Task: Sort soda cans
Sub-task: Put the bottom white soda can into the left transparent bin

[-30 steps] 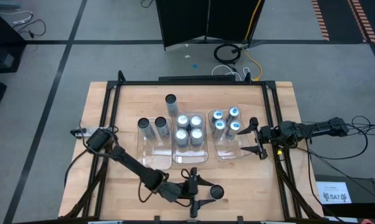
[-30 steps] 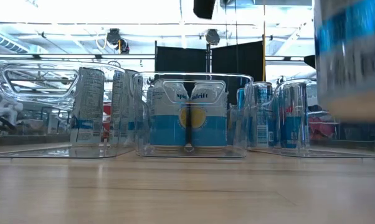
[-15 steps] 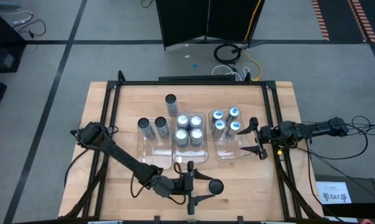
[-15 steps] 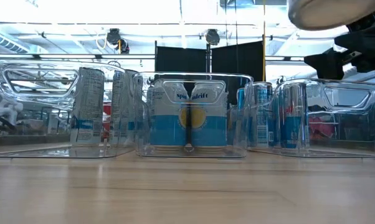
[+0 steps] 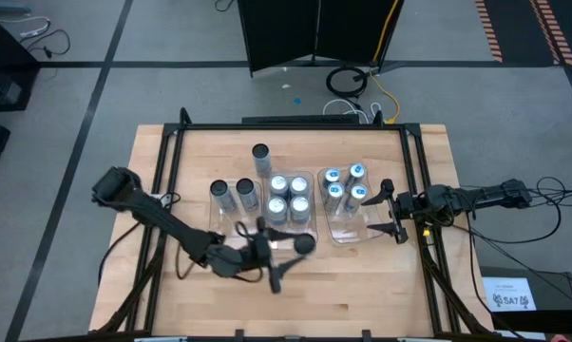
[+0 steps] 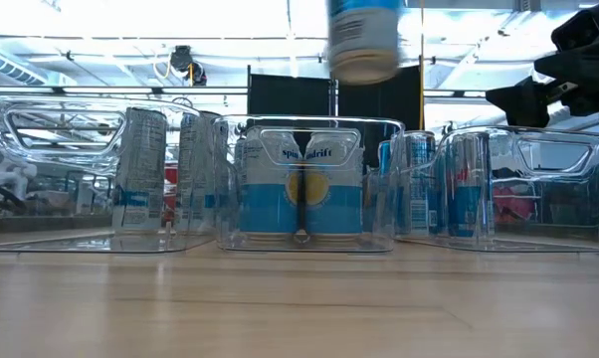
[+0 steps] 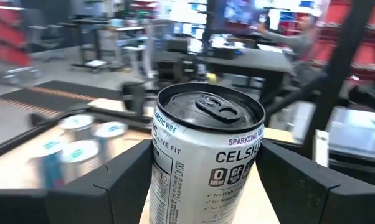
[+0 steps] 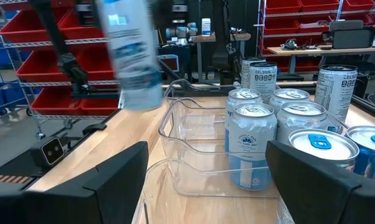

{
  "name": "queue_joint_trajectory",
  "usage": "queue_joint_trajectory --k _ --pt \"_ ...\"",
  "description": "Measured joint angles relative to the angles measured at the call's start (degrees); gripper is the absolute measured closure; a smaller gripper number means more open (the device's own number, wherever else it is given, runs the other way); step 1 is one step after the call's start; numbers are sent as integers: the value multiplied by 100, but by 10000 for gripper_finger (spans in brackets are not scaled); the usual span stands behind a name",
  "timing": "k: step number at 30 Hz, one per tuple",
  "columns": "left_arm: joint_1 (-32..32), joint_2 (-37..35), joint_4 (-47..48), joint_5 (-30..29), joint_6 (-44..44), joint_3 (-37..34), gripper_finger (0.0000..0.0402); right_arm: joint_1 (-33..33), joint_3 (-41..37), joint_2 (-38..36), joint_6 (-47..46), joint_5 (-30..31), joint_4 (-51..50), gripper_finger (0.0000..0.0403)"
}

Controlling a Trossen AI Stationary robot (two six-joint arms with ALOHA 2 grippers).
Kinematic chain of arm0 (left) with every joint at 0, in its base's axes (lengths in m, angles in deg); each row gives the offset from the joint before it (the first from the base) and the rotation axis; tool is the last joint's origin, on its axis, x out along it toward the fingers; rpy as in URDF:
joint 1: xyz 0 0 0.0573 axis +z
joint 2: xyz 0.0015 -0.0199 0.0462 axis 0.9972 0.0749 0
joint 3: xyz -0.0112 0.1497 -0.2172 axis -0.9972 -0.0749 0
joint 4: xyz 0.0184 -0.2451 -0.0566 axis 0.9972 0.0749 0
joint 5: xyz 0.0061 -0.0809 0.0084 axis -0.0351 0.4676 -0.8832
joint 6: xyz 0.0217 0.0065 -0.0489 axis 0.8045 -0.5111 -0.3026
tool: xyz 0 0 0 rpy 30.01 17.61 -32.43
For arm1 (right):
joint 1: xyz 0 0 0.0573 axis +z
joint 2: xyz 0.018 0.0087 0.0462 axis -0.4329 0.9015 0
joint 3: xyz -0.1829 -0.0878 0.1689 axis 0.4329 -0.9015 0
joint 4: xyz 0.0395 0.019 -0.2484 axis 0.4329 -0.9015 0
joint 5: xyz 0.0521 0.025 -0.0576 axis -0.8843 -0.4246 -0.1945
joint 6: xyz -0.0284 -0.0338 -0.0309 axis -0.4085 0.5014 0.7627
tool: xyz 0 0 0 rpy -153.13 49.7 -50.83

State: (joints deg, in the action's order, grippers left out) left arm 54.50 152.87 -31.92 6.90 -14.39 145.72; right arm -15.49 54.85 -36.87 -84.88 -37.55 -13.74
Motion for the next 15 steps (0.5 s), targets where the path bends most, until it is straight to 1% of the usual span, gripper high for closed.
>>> queue_joint_trajectory --k 7,12,15 --pt "-58 -1223 -83 -826 -226 -1231 123 2 2 0 0 -1 -5 85" --pt "-243 -2075 -20 -1238 -218 -1773 123 1 2 0 -1 -2 -9 85" --pt "-323 -2408 -2 -1531 -220 -2112 123 1 2 0 1 -2 -9 85"
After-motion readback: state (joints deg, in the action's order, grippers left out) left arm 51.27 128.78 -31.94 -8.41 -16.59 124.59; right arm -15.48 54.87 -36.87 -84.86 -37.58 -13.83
